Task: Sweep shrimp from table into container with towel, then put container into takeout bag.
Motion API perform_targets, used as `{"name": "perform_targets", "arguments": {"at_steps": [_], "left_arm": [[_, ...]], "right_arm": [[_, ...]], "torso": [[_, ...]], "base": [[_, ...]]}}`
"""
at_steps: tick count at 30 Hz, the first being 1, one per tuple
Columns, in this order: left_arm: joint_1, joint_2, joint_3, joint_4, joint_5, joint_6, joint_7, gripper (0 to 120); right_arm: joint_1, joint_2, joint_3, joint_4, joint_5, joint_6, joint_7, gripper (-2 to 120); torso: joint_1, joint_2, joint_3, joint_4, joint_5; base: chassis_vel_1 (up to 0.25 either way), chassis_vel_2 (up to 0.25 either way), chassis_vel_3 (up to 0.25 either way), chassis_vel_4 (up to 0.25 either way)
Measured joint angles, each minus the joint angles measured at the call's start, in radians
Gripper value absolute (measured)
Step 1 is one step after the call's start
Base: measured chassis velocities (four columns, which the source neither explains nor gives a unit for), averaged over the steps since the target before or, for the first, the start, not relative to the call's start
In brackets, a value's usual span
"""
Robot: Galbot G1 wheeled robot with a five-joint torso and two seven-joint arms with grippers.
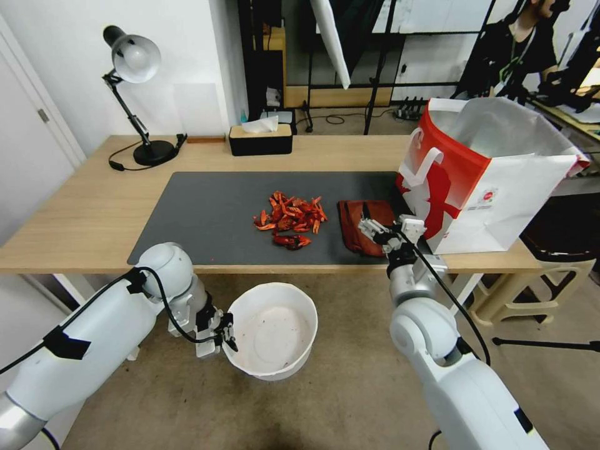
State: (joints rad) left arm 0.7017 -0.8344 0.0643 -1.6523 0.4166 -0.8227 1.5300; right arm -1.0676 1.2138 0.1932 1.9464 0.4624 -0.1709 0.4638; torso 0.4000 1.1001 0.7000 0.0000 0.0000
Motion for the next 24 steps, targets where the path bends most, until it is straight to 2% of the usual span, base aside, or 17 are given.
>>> {"name": "perform_targets", "arguments": {"at_steps": [6, 24], "left_arm": [[-0.001, -0.006, 0.001, 0.009, 0.002, 0.0, 0.0, 0], [-0.042, -0.006, 0.027, 0.033, -0.005, 0.0, 0.0, 0]], "right_arm": [[0.051, -0.02, -0.022, -0.036, 0.066, -0.059, 0.027, 100], [0.15, -0.023, -0.091, -0.149, 0.125, -0.18, 0.068, 100]], "torso": [[0.0, 0.0, 0.0, 0.0, 0.0], [0.0, 0.0, 0.0, 0.0, 0.0]], "base": [[0.0, 0.0, 0.0, 0.0], [0.0, 0.0, 0.0, 0.0]]}}
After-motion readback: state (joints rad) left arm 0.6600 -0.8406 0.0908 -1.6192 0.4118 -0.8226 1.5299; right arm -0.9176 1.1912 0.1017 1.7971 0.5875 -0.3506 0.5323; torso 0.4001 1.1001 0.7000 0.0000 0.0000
